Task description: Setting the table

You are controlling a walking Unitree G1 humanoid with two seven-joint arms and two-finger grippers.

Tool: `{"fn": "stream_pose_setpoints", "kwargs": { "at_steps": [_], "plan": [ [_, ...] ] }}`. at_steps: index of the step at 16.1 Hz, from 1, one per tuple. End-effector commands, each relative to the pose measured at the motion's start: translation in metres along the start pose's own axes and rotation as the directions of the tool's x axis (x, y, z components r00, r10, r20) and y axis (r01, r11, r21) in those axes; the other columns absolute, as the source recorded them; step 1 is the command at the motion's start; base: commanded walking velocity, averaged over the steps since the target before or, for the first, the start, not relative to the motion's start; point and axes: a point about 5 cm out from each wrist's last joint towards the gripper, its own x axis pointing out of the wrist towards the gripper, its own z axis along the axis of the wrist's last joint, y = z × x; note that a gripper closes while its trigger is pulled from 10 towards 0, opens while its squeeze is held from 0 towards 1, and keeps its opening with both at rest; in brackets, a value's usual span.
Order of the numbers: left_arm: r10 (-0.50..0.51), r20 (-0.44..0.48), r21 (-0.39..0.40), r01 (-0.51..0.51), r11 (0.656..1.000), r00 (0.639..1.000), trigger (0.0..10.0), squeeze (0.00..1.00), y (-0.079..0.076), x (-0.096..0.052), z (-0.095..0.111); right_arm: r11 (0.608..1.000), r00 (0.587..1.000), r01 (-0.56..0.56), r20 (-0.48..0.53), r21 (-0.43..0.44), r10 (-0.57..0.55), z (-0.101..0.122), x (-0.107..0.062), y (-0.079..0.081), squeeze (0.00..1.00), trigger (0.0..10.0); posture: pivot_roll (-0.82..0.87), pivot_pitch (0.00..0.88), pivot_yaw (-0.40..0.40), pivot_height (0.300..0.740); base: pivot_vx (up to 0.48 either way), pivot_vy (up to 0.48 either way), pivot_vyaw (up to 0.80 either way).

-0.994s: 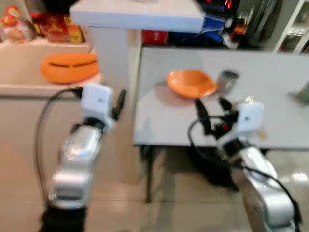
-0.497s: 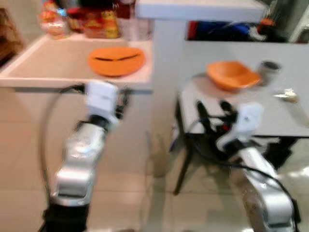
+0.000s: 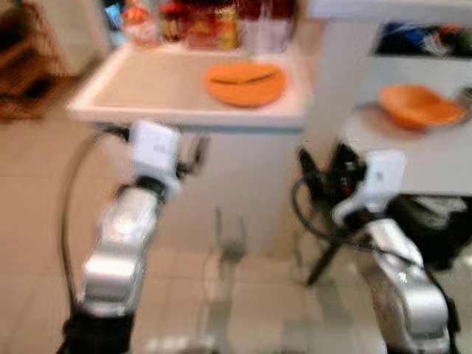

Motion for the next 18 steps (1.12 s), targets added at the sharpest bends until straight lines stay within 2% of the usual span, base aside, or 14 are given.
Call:
{"fn": "stream_pose_setpoints", "kwargs": {
  "at_steps": [1, 2, 5, 7, 10, 18],
  "plan": [
    [0.030, 0.014, 0.007, -0.030, 1.000, 0.999, 10.0, 0.00, 0.006, 0.000, 0.004, 1.000, 1.000, 0.008, 0.030, -0.014, -0.008, 0.007, 0.001, 0.001, 0.75, 10.0, 0.03, 0.022, -0.018, 0.740, 0.000, 0.480, 0.00],
    [0.033, 0.034, -0.005, -0.033, 0.999, 0.999, 10.0, 0.00, 0.006, 0.000, 0.006, 0.999, 0.999, 0.020, 0.028, -0.030, -0.019, 0.007, 0.003, 0.000, 0.00, 10.0, 0.03, 0.022, -0.018, 0.740, 0.000, 0.000, 0.00],
    [0.025, 0.032, -0.007, -0.025, 1.000, 0.999, 10.0, 0.00, 0.006, 0.002, 0.008, 0.999, 0.999, 0.028, 0.030, -0.047, -0.027, 0.010, 0.006, 0.000, 0.00, 10.0, 0.02, 0.017, -0.018, 0.740, 0.000, 0.000, 0.00],
    [0.021, 0.084, -0.028, -0.018, 0.999, 0.996, 10.0, 0.00, 0.006, 0.004, 0.015, 0.999, 0.999, 0.020, 0.044, -0.029, -0.019, 0.016, 0.009, 0.000, 0.00, 10.0, 0.02, 0.013, -0.019, 0.740, 0.000, 0.000, -0.20],
    [0.024, 0.085, -0.024, -0.022, 0.999, 0.996, 10.0, 0.00, 0.006, 0.003, 0.016, 0.999, 0.999, 0.018, 0.047, -0.035, -0.016, 0.019, 0.016, 0.000, 0.00, 10.0, 0.04, 0.011, -0.031, 0.740, 0.265, 0.000, -0.52],
    [0.014, 0.083, -0.005, -0.014, 1.000, 0.996, 10.0, 0.00, 0.009, -0.002, 0.016, 0.999, 0.999, -0.022, 0.043, -0.047, 0.024, 0.021, 0.027, 0.004, 0.00, 10.0, 0.06, 0.000, -0.047, 0.740, 0.370, 0.000, 0.00]
  ]
}}
